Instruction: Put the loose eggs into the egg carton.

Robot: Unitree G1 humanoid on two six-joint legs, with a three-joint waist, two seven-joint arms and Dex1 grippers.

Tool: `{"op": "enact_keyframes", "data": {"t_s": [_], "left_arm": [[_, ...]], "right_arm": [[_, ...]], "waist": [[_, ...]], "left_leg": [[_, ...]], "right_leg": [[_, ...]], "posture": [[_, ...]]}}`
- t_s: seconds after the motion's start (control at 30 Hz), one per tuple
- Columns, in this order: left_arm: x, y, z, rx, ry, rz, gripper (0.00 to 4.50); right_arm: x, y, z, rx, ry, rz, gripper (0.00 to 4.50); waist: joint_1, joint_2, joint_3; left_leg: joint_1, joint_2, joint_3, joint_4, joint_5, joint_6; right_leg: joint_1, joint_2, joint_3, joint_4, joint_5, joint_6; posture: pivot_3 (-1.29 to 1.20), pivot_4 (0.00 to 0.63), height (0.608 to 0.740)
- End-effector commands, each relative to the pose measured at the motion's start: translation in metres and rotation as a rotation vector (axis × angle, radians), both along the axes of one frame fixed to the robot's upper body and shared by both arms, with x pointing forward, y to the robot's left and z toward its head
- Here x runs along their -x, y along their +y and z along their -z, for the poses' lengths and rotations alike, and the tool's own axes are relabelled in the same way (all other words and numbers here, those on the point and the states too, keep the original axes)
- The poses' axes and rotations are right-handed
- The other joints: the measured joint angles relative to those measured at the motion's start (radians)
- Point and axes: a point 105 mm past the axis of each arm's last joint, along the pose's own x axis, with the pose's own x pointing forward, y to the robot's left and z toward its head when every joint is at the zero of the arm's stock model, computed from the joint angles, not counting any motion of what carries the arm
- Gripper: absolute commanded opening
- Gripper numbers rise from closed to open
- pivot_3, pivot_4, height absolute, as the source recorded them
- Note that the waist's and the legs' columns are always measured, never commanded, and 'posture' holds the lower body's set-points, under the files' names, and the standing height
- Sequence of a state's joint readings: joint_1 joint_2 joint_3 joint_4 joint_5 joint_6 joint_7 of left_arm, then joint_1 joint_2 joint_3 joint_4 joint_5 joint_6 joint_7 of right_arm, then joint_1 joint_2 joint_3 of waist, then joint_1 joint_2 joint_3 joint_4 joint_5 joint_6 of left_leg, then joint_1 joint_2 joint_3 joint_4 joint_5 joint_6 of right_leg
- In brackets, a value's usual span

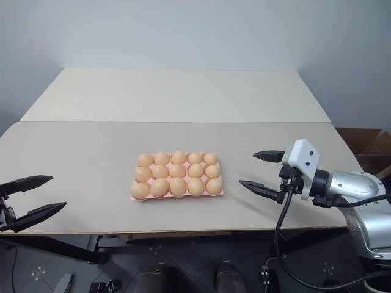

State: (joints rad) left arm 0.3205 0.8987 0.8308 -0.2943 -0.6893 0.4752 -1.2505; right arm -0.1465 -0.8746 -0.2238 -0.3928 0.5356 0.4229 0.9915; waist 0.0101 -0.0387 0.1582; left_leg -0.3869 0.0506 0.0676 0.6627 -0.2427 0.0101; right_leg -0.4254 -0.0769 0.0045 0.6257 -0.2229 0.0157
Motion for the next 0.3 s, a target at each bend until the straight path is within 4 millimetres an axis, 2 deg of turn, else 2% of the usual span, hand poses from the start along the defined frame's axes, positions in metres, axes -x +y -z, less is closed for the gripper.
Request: {"op": "enact_keyframes", "data": {"t_s": [0.03, 0.1, 0.17, 0.3], "left_arm": [[0.005, -0.010, -0.017, 0.028, -0.061, 0.009, 4.45], [0.010, -0.011, -0.012, 0.029, -0.055, -0.007, 4.45], [0.015, -0.009, -0.009, 0.013, -0.038, -0.028, 4.45], [0.013, -0.010, -0.016, 0.009, -0.056, -0.036, 4.45]], "right_arm": [[0.002, -0.006, -0.015, -0.002, -0.034, -0.006, 4.50], [-0.001, -0.003, -0.010, 0.004, -0.025, -0.001, 4.50], [-0.003, 0.002, -0.015, -0.013, -0.036, -0.010, 4.50], [-0.011, -0.001, -0.019, -0.011, -0.057, -0.003, 4.50]], "waist": [[-0.001, 0.000, 0.000], [-0.003, 0.000, 0.000], [-0.008, 0.000, 0.000], [-0.011, 0.000, 0.000]], "left_leg": [[0.000, 0.000, 0.000, 0.000, 0.000, 0.000], [0.000, 0.000, 0.000, 0.000, 0.000, 0.000], [0.001, 0.000, 0.001, 0.000, 0.000, 0.000], [0.002, 0.001, 0.000, 0.000, 0.000, 0.000]], "right_leg": [[0.000, 0.000, 0.000, 0.000, 0.000, 0.000], [0.000, 0.000, 0.000, 0.000, 0.000, 0.000], [0.000, 0.000, 0.001, 0.000, 0.000, 0.000], [0.001, 0.001, 0.001, 0.001, 0.000, 0.000]], "posture": [[0.00, 0.150, 0.740], [0.00, 0.150, 0.740], [0.00, 0.150, 0.740], [0.00, 0.150, 0.740]]}}
